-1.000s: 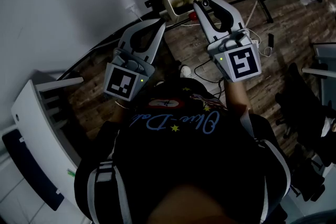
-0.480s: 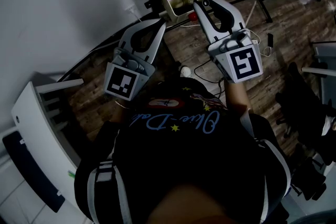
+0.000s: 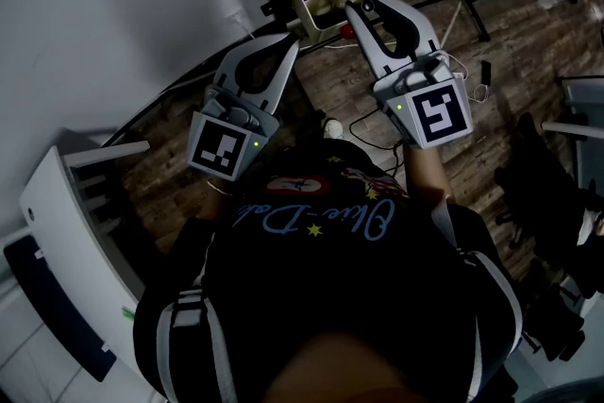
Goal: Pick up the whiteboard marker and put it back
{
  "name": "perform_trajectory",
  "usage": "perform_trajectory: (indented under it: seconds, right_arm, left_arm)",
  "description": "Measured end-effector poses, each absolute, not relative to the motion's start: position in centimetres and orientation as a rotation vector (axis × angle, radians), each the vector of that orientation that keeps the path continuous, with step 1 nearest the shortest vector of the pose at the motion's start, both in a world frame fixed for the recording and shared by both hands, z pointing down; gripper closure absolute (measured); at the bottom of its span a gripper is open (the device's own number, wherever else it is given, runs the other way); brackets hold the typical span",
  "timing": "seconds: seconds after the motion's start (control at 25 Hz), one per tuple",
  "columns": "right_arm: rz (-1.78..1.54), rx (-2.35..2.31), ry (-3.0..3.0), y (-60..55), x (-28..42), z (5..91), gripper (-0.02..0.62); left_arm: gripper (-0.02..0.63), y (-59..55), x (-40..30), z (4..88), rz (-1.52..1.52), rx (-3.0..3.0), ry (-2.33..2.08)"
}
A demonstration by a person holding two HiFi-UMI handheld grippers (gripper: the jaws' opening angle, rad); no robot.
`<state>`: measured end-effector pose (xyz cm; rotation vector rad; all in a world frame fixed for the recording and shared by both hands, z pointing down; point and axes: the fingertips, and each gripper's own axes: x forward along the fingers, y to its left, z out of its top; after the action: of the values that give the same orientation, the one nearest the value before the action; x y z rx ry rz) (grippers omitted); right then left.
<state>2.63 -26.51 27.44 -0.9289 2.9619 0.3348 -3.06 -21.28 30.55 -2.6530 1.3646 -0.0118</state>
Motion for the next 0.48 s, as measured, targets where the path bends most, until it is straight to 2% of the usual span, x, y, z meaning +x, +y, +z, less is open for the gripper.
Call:
perform_trajectory:
  seconds: [0.48]
  right_arm:
    - [0.338,-0.918,2.981,-26.73,2.26,27.78,0.511]
  left_arm:
    - [0.589,-21.56,-3.42,30.75,-0.021,-2.650,1.377]
